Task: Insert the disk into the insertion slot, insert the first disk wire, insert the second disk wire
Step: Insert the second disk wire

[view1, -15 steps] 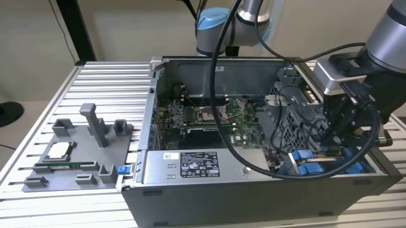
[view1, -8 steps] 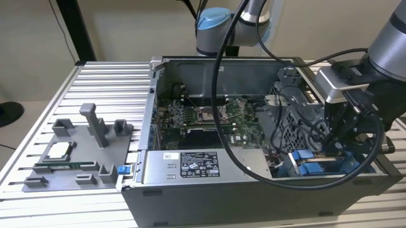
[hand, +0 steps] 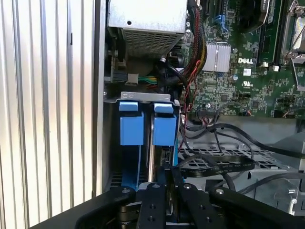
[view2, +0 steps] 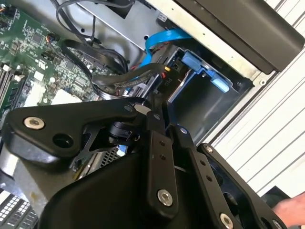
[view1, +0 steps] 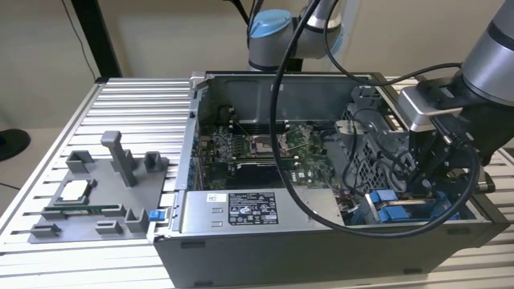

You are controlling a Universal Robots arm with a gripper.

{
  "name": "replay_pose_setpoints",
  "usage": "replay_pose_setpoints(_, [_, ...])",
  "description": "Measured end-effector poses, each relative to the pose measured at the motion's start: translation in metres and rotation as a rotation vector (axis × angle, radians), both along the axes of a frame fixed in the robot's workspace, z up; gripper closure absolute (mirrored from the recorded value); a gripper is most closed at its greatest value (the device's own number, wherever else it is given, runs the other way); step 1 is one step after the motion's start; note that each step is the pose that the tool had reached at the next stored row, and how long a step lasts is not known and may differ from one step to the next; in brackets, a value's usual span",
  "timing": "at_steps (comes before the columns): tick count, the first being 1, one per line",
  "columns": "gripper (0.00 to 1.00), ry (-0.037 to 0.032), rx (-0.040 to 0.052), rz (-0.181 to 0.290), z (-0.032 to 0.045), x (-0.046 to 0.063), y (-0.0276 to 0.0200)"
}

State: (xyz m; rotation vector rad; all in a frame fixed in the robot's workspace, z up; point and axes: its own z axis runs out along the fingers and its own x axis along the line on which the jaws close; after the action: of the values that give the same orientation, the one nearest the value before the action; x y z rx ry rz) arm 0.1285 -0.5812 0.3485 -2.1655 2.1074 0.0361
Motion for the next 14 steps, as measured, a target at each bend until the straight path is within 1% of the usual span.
replay_pose_setpoints(3, [1.00, -0.0010, 0.0001, 0.002, -0.0006, 0.0024, 0.0015])
replay_pose_setpoints(8, [1.00, -0.0011, 0.0001, 0.003, -0.0013, 0.0031, 0.0011])
replay_pose_setpoints(14, [1.00, -0.0011, -0.0003, 0.003, -0.0043, 0.0032, 0.0009])
